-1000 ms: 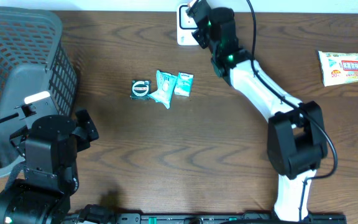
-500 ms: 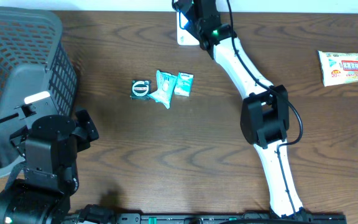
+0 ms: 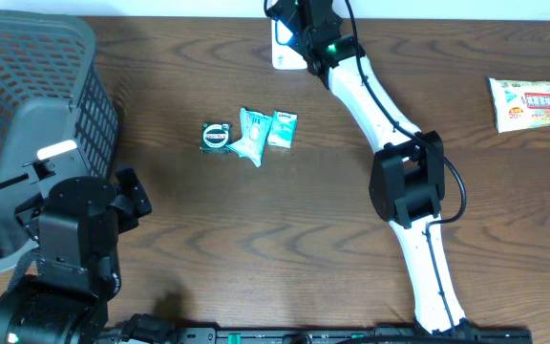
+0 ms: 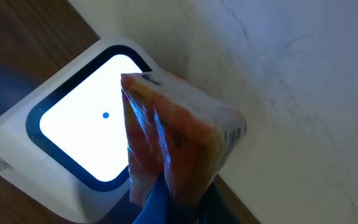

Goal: Scan the item barcode
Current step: 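Carry the orange box to the right edge beside the wipes pack, then release the orange box and lift the right gripper away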

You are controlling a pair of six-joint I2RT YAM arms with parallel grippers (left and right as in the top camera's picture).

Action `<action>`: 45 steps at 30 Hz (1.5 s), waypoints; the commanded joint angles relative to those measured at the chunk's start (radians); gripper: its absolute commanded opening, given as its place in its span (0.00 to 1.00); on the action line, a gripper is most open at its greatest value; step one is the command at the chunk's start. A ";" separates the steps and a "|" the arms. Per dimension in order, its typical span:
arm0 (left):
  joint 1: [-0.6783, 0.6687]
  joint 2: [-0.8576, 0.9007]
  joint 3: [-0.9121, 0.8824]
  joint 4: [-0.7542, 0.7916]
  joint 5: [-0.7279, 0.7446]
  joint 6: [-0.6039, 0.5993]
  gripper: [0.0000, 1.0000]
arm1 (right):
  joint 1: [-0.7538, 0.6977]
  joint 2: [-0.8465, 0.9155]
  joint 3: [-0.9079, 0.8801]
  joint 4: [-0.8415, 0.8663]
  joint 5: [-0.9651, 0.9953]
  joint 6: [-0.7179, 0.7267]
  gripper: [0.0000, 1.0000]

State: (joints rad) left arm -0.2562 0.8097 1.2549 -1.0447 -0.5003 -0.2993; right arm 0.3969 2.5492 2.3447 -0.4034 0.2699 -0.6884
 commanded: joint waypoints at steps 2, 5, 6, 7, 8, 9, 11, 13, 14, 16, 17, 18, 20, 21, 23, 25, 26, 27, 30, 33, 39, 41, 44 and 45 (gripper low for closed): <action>0.002 0.000 0.010 -0.002 -0.009 -0.002 0.97 | 0.002 -0.004 0.024 -0.001 0.024 -0.032 0.01; 0.002 0.000 0.010 -0.002 -0.009 -0.002 0.98 | 0.012 -0.006 0.024 0.003 0.077 -0.154 0.01; 0.002 0.000 0.010 -0.002 -0.009 -0.002 0.98 | 0.017 -0.006 0.024 0.003 0.088 -0.166 0.01; 0.002 0.000 0.010 -0.002 -0.009 -0.002 0.98 | 0.020 -0.006 0.024 0.003 0.091 -0.166 0.01; 0.002 0.000 0.010 -0.002 -0.009 -0.002 0.98 | 0.023 -0.006 0.024 0.003 0.092 -0.165 0.01; 0.002 0.000 0.010 -0.002 -0.008 -0.002 0.98 | 0.026 -0.006 0.024 0.003 0.092 -0.166 0.01; 0.002 0.000 0.010 -0.002 -0.008 -0.002 0.98 | 0.029 -0.006 0.024 0.003 0.092 -0.165 0.01; 0.002 0.000 0.010 -0.002 -0.009 -0.002 0.98 | 0.030 -0.006 0.024 0.003 0.097 -0.115 0.01; 0.002 0.000 0.010 -0.002 -0.009 -0.002 0.98 | 0.029 -0.006 0.024 0.003 0.099 -0.074 0.01; 0.002 0.000 0.010 -0.002 -0.009 -0.002 0.98 | 0.017 -0.006 0.024 0.002 0.106 0.019 0.01; 0.002 0.000 0.010 -0.002 -0.009 -0.002 0.98 | 0.006 -0.008 0.024 -0.002 0.115 0.064 0.01; 0.002 0.000 0.010 -0.002 -0.009 -0.002 0.98 | -0.011 -0.012 0.024 -0.009 0.123 0.114 0.01; 0.002 0.000 0.010 -0.002 -0.009 -0.002 0.98 | -0.053 -0.026 0.025 -0.045 0.125 0.198 0.01; 0.002 0.000 0.010 -0.002 -0.009 -0.002 0.98 | -0.073 -0.035 0.025 -0.065 0.124 0.230 0.01; 0.002 0.000 0.010 -0.002 -0.009 -0.002 0.98 | -0.134 -0.061 0.025 -0.120 0.124 0.328 0.01; 0.002 0.000 0.010 -0.002 -0.008 -0.002 0.98 | -0.198 -0.086 0.025 -0.168 0.124 0.422 0.01; 0.002 0.000 0.010 -0.002 -0.009 -0.002 0.98 | -0.236 -0.100 0.025 -0.197 0.121 0.484 0.01; 0.002 0.000 0.010 -0.002 -0.009 -0.002 0.98 | -0.274 -0.113 0.025 -0.227 0.112 0.537 0.01; 0.002 0.000 0.010 -0.002 -0.009 -0.002 0.98 | -0.367 -0.134 0.025 -0.309 0.082 0.586 0.01; 0.002 0.000 0.010 -0.002 -0.009 -0.002 0.98 | -0.454 -0.134 0.024 -0.386 0.079 0.587 0.01; 0.002 0.000 0.010 -0.002 -0.009 -0.002 0.98 | -0.608 -0.127 0.023 -0.509 0.079 0.587 0.01; 0.002 0.000 0.010 -0.002 -0.009 -0.002 0.98 | -0.644 -0.127 0.023 -0.532 0.079 0.587 0.01; 0.002 0.000 0.010 -0.002 -0.008 -0.002 0.98 | -0.695 -0.127 0.023 -0.571 0.079 0.587 0.01; 0.002 0.000 0.010 -0.002 -0.009 -0.002 0.98 | -0.713 -0.127 0.023 -0.586 0.079 0.588 0.01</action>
State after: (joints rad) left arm -0.2562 0.8097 1.2549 -1.0447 -0.5003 -0.2989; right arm -0.2832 2.4504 2.3558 -0.9688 0.3515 -0.1204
